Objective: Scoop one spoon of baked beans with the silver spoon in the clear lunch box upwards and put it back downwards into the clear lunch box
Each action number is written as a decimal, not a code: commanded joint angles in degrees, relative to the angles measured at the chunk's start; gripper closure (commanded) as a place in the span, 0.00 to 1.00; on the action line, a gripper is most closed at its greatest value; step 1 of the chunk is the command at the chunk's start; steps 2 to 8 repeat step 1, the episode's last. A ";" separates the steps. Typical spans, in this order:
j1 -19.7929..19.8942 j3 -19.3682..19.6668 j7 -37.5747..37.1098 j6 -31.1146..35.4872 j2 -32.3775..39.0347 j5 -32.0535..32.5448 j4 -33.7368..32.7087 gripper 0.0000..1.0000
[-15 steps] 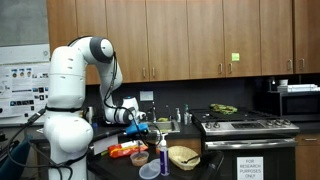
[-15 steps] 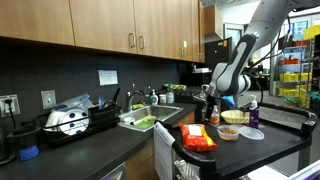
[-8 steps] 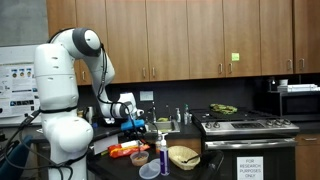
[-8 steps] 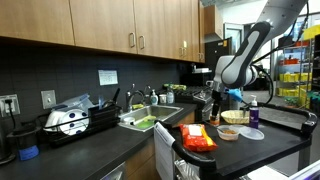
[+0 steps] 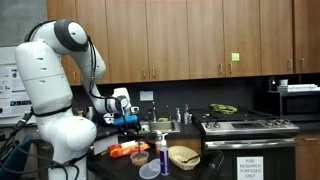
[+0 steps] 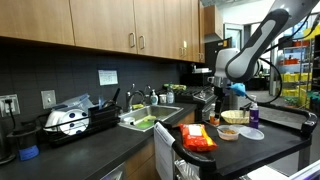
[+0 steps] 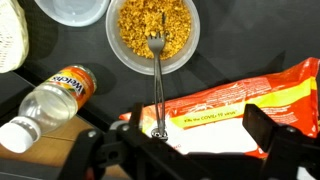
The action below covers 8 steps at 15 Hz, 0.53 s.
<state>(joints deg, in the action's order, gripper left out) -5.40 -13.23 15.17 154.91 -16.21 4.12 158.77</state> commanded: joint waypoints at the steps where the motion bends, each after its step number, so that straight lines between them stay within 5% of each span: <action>1: -2.07 2.28 -1.06 -0.33 -0.16 1.42 -0.05 0.00; 8: -2.07 2.28 -1.06 -0.33 -0.16 1.42 -0.05 0.00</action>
